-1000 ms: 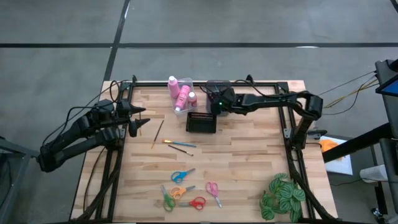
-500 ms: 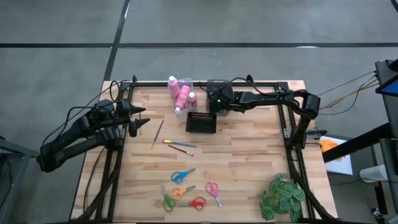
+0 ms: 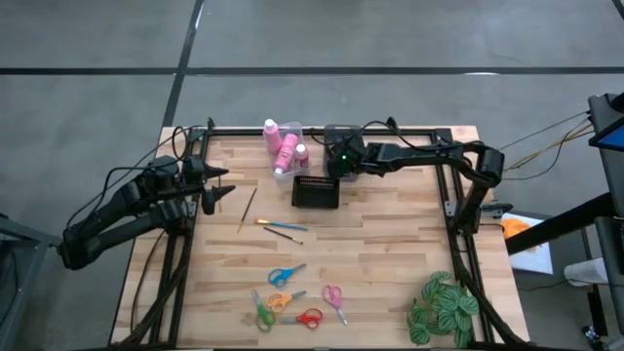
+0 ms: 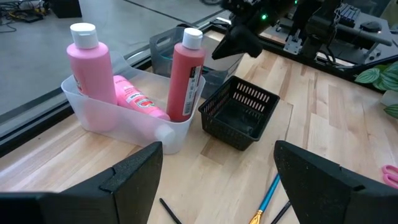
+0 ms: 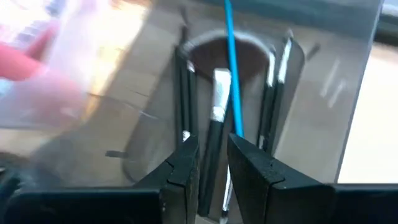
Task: Pick & Place Paint Supplies
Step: Put the blue paint brush into the gray bin
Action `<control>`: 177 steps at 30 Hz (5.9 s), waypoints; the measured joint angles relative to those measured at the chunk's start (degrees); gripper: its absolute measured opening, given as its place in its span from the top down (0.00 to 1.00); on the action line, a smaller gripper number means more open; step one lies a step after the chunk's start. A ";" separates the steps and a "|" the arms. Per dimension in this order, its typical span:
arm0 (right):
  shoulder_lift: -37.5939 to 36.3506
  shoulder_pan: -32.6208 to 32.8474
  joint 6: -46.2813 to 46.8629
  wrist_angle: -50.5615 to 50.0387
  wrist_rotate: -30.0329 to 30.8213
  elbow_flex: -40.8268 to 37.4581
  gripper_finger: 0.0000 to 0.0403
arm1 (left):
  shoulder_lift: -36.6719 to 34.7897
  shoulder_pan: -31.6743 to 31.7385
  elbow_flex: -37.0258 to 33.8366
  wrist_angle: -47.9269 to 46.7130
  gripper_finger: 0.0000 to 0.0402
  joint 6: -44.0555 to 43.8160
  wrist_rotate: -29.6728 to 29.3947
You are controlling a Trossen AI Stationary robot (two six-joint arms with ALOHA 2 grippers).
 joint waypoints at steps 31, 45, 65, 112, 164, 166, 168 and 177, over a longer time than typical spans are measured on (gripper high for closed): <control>-11.89 23.87 -37.72 33.55 -7.78 -7.67 0.80 | -0.02 0.00 0.00 0.00 0.23 0.00 0.00; -11.80 22.90 -42.63 46.94 -14.30 -15.41 0.80 | -0.02 0.00 0.00 0.00 0.23 0.00 0.00; 10.52 23.30 -39.46 47.51 -12.84 -1.77 0.80 | 0.28 0.00 0.03 -0.02 0.23 0.00 0.00; 21.05 24.83 -38.65 26.64 -10.12 13.11 0.75 | 0.33 0.00 0.02 -0.11 0.23 -0.02 0.00; 22.65 26.23 -25.78 22.11 -8.68 11.71 0.75 | 0.33 0.00 0.02 -0.09 0.23 -0.02 0.00; 22.65 26.23 -25.78 22.08 -8.80 11.69 0.75 | 0.33 0.00 0.02 -0.11 0.23 -0.02 0.00; 22.65 26.23 -25.78 21.95 -9.28 11.69 0.78 | 0.33 0.00 0.02 -0.11 0.23 -0.02 0.00; 22.56 26.25 -24.73 20.95 -10.32 11.74 0.96 | 0.33 0.00 0.02 -0.10 0.23 -0.02 0.01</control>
